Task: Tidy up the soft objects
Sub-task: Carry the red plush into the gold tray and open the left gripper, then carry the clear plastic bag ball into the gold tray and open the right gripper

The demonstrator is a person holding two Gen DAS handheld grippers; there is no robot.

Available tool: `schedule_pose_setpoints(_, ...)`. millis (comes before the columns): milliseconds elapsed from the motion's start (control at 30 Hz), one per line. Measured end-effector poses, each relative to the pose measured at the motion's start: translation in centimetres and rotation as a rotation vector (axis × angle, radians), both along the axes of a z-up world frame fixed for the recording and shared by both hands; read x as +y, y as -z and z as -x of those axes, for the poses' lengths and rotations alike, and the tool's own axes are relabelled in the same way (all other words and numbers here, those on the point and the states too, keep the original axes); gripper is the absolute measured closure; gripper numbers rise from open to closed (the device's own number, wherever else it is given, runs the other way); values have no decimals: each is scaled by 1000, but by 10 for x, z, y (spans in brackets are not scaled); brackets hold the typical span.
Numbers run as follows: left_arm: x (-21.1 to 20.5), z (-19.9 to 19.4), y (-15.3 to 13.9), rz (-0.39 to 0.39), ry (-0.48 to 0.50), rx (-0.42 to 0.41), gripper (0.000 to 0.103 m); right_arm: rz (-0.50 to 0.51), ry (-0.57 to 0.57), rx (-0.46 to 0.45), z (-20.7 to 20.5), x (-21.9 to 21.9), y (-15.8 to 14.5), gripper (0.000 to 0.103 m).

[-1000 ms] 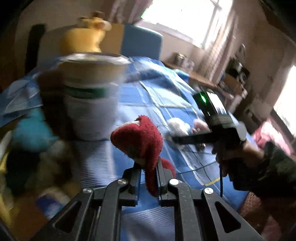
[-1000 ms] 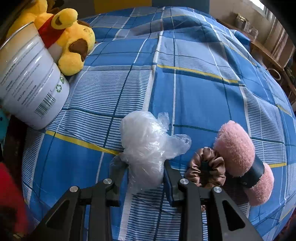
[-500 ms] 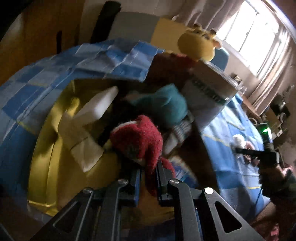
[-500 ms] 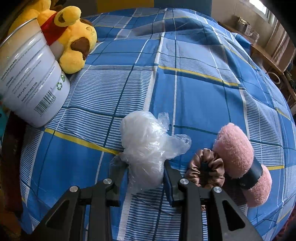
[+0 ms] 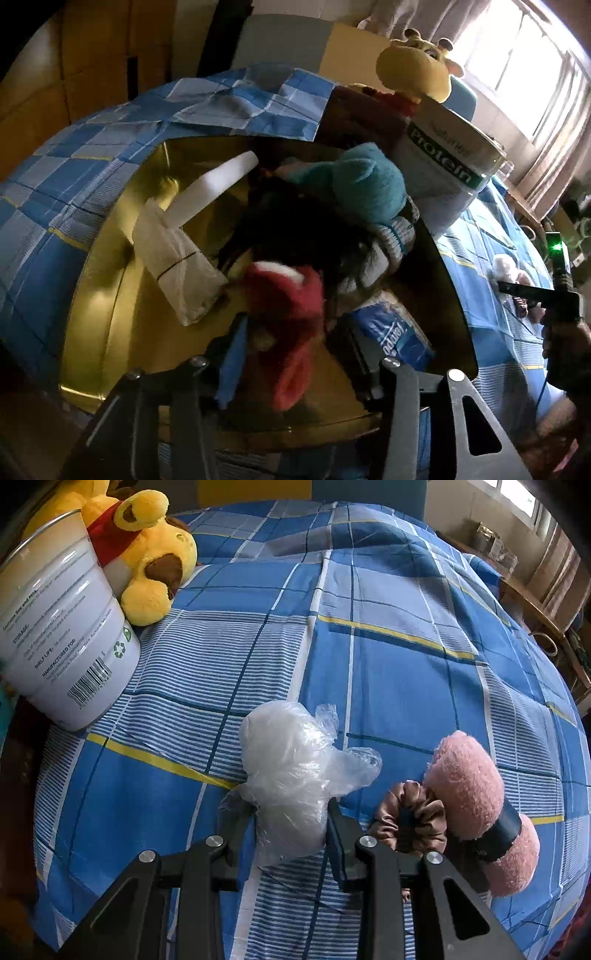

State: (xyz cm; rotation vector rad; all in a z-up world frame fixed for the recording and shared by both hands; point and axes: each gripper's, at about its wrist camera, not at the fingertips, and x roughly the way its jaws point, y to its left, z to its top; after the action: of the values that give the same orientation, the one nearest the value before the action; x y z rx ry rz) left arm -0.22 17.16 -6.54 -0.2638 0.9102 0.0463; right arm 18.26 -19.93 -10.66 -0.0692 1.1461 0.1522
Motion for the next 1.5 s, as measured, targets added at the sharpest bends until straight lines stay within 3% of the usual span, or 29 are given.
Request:
schedule_pose_setpoints(167,4,6,-11,-42,18,-33,44,14,24,17,-3,-1,-7,72)
schedule_pose_setpoints(267,9,9,-16,-40,16,-52,44,2,47,-10,-9,-6,-27,72)
schedule_pose_setpoints(533,19,11,-35,-61,9,-117,44,5,123,-107,-79,9,-117,72)
schedule_pose_setpoints(700,33,13,-41,-64,-23,-137,40,-11,168,-213,-137,52,-187,72)
schedule_pose_setpoints(867,44,15,-41,-77,-68,-132,40,-64,55,-363,-156,125,-257,72)
schedule_pose_setpoints(1000,53,17,-43,-91,-117,-131,39,-125,-162,-440,-130,201,-284,72)
schedule_pose_setpoints(1100,59,20,-44,-97,-150,-132,36,-122,-355,-438,-91,252,-273,72)
schedule_pose_setpoints(1200,61,24,-47,-114,-167,-141,36,-89,-510,-393,-52,291,-243,72)
schedule_pose_setpoints(1333,63,29,-51,-121,-185,-153,36,-105,-632,-296,-10,318,-196,72)
schedule_pose_setpoints(1500,63,37,-57,-130,-202,-169,34,-131,-698,-183,28,331,-143,72)
